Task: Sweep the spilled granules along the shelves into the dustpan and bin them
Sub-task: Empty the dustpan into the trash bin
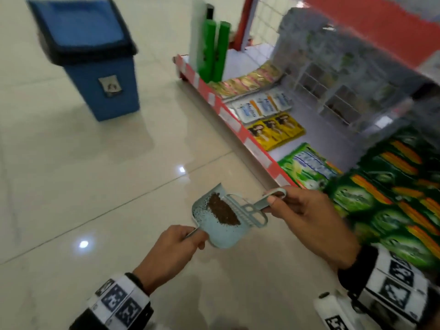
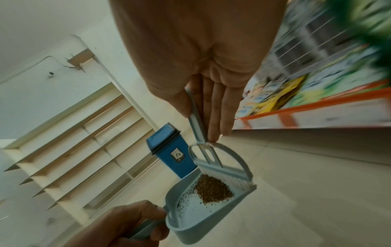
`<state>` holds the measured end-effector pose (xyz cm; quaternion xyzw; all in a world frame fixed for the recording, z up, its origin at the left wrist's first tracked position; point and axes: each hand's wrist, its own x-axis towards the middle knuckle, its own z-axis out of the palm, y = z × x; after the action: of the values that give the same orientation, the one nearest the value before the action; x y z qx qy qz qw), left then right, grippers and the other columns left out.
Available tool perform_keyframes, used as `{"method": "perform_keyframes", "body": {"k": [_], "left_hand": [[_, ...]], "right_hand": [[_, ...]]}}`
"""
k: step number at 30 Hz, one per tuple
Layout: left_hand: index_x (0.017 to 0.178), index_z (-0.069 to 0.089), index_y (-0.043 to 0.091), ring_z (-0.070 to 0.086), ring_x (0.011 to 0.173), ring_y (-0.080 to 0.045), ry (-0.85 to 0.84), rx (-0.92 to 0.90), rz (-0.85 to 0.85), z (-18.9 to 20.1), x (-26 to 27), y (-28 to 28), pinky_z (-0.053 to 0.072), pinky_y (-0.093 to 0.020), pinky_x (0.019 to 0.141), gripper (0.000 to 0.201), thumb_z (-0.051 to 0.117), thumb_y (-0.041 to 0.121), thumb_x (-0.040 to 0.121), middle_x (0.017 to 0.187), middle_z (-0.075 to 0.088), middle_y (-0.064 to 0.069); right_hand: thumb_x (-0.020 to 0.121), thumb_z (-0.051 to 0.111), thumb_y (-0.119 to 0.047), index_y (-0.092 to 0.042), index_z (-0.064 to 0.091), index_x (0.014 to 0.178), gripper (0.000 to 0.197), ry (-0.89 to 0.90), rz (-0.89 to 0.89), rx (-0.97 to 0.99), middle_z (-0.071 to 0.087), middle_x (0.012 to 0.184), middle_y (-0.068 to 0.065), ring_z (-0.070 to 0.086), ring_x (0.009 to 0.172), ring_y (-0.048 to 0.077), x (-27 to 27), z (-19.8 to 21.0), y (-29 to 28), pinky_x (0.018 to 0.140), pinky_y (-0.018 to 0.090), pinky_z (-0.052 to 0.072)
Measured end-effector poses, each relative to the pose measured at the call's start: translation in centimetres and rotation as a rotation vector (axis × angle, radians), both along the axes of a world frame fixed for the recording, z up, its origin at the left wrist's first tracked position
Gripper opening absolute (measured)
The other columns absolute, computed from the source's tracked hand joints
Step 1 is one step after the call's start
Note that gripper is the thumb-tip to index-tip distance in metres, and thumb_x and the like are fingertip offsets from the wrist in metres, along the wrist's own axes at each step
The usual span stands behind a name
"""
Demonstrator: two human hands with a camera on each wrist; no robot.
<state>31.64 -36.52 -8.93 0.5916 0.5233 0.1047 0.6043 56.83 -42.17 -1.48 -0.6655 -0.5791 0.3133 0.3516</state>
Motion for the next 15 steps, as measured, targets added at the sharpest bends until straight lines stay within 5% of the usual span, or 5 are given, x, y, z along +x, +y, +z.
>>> {"method": "perform_keyframes", "body": {"k": [8, 15], "left_hand": [[0.054, 0.056, 0.021, 0.029, 0.041, -0.009, 0.027, -0.005, 0.328, 0.3, -8.5, 6.8, 0.025, -0.016, 0.039, 0.04, 0.059, 0.035, 0.091, 0.047, 0.033, 0.005], [0.058, 0.056, 0.019, 0.02, 0.042, -0.013, -0.035, -0.138, 0.604, 5.6, -13.3, 13.4, 0.017, -0.019, 0.042, 0.034, 0.058, 0.029, 0.091, 0.049, 0.025, 0.005]], "right_hand": [[0.097, 0.061, -0.02, -0.017, 0.073, 0.097, 0.012, 0.037, 0.269, 0.088, 0.077, 0.09, -0.005, 0.075, 0.084, 0.01, -8.7, -1.2, 16.2, 0.07, 0.038, 0.063], [0.095, 0.061, -0.021, -0.014, 0.072, 0.09, 0.014, -0.018, 0.391, 0.225, 0.075, 0.083, -0.006, 0.073, 0.078, 0.006, -15.5, 3.7, 25.1, 0.069, 0.028, 0.063]]}}
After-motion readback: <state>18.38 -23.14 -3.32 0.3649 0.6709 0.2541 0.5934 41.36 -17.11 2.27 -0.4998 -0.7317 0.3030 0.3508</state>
